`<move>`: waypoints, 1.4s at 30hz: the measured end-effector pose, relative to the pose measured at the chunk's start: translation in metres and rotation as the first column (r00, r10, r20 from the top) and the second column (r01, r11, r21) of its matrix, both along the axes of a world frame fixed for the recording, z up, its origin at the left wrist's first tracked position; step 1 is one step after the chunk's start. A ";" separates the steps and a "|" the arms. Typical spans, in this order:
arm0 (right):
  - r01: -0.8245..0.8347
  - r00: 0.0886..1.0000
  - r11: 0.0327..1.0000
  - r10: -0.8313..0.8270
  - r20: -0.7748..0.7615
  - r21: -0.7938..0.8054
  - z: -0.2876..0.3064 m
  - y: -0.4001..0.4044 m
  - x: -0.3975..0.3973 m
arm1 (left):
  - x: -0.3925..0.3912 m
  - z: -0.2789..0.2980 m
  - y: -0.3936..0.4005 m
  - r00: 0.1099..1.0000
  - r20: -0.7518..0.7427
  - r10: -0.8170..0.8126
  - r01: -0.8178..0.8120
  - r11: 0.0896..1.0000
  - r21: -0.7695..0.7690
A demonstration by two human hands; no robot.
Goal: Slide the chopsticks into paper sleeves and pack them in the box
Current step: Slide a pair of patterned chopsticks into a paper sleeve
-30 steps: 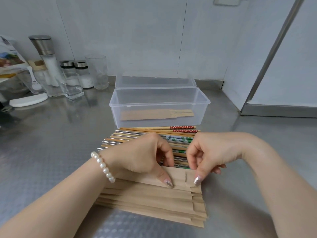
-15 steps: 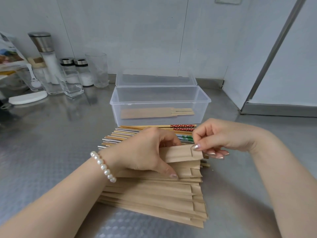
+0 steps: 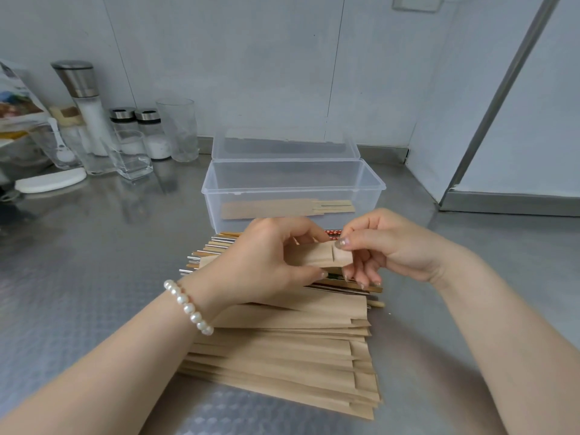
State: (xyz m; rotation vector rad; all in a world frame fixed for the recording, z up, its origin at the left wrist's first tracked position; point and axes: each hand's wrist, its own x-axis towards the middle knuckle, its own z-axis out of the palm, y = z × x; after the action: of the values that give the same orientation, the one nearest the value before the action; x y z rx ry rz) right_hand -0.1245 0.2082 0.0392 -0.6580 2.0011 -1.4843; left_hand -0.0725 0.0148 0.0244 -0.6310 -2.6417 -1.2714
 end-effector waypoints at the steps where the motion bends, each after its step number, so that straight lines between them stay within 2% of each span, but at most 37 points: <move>1: 0.067 0.998 0.998 -0.067 -0.018 -0.013 0.001 0.001 -0.001 | -0.002 0.000 -0.002 1.000 -0.006 0.025 -0.025 1.000 -0.011; 3: 0.250 0.963 0.968 -0.252 -0.094 -0.036 0.004 0.005 -0.006 | -0.007 0.001 -0.009 0.997 -0.007 0.081 -0.081 0.994 -0.068; 5: 0.435 0.872 0.901 -0.419 -0.255 0.007 0.006 0.012 -0.012 | -0.013 0.000 -0.017 0.989 -0.001 0.148 -0.146 0.979 -0.140; 7: 0.559 0.775 0.824 -0.476 -0.416 0.099 0.006 0.021 -0.018 | -0.018 -0.001 -0.024 0.977 0.008 0.213 -0.206 0.957 -0.206; 8: 0.578 0.763 0.805 -0.473 -0.441 0.137 0.005 0.024 -0.019 | -0.020 -0.003 -0.027 0.971 0.015 0.238 -0.229 0.947 -0.227; 11: 0.491 0.837 0.838 -0.379 -0.395 0.236 0.005 0.027 -0.017 | -0.024 -0.006 -0.033 0.953 0.016 0.302 -0.288 0.921 -0.264; 15: 0.129 0.976 0.930 -0.058 -0.209 0.344 0.010 0.021 -0.005 | -0.024 -0.006 -0.035 0.942 0.000 0.335 -0.324 0.912 -0.250; 17: -0.018 0.994 0.945 0.053 -0.099 0.325 0.009 0.014 0.002 | -0.024 -0.007 -0.034 0.942 0.001 0.335 -0.324 0.911 -0.253; 19: -0.065 0.994 0.947 0.090 -0.065 0.313 0.005 0.006 0.005 | -0.024 -0.007 -0.032 0.945 0.005 0.328 -0.315 0.910 -0.270; 26: 0.183 0.964 0.935 -0.110 -0.241 0.304 -0.006 0.007 -0.009 | -0.022 -0.008 -0.027 0.955 0.007 0.297 -0.278 0.903 -0.328; 32: 0.356 0.897 0.911 -0.271 -0.348 0.208 -0.010 0.008 -0.017 | -0.021 -0.007 -0.028 0.954 -0.034 0.296 -0.295 0.921 -0.253; 34: 0.337 0.899 0.918 -0.248 -0.361 0.209 -0.008 0.009 -0.016 | -0.021 -0.006 -0.027 0.961 -0.038 0.273 -0.275 0.937 -0.216; 36: 0.275 0.913 0.916 -0.155 -0.377 0.291 -0.007 0.009 -0.013 | -0.020 -0.006 -0.027 0.970 -0.034 0.240 -0.241 0.947 -0.213; 39: 0.200 0.924 0.861 -0.008 -0.382 0.468 -0.010 0.007 -0.011 | -0.020 -0.006 -0.025 0.980 -0.007 0.198 -0.194 0.951 -0.240; 42: 0.181 0.924 0.806 0.057 -0.379 0.563 -0.012 0.008 -0.013 | -0.019 -0.007 -0.025 0.983 0.001 0.184 -0.177 0.949 -0.260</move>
State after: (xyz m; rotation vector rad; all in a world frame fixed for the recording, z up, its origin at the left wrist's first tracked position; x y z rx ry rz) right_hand -0.1375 0.2164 0.0269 -0.6346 2.6291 -0.6985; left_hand -0.0912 -0.0098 0.0176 -0.3940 -2.8350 -0.8985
